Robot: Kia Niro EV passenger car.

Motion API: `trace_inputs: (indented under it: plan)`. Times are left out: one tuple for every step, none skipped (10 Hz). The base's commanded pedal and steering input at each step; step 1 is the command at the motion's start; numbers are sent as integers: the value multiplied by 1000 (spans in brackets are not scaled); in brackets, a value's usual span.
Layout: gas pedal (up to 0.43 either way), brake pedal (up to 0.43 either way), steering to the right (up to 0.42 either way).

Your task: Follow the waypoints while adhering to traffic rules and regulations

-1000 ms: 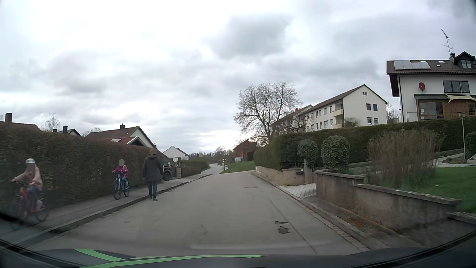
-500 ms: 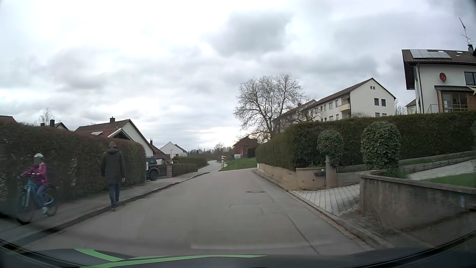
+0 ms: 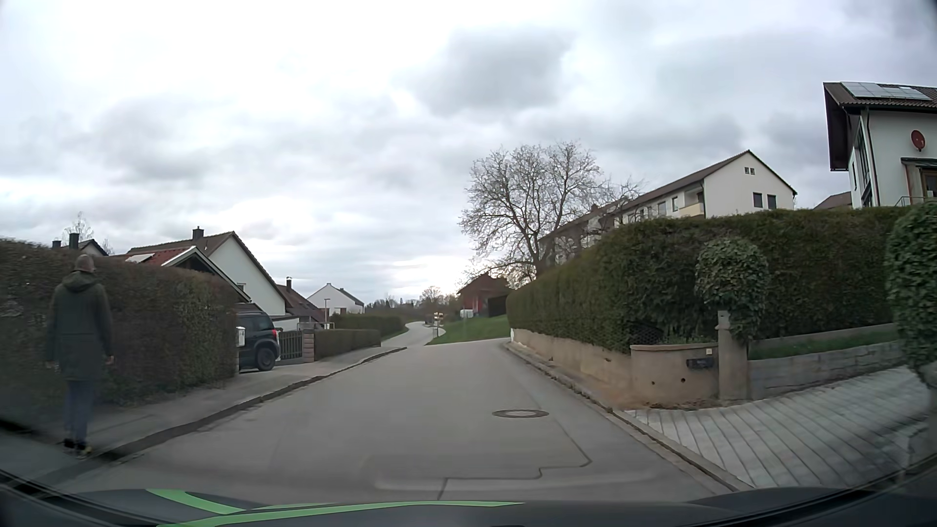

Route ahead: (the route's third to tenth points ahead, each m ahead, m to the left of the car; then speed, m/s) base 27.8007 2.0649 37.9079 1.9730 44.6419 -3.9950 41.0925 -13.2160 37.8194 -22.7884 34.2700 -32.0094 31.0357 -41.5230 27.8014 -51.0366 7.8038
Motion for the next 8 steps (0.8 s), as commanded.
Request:
trace_inputs:
  plan:
    - [79, 0, 0]
    - [79, 0, 0]
    - [79, 0, 0]
    - [39, 0, 0]
    - [0, 0, 0]
    - [0, 0, 0]
    - [0, 0, 0]
    - [0, 0, 0]
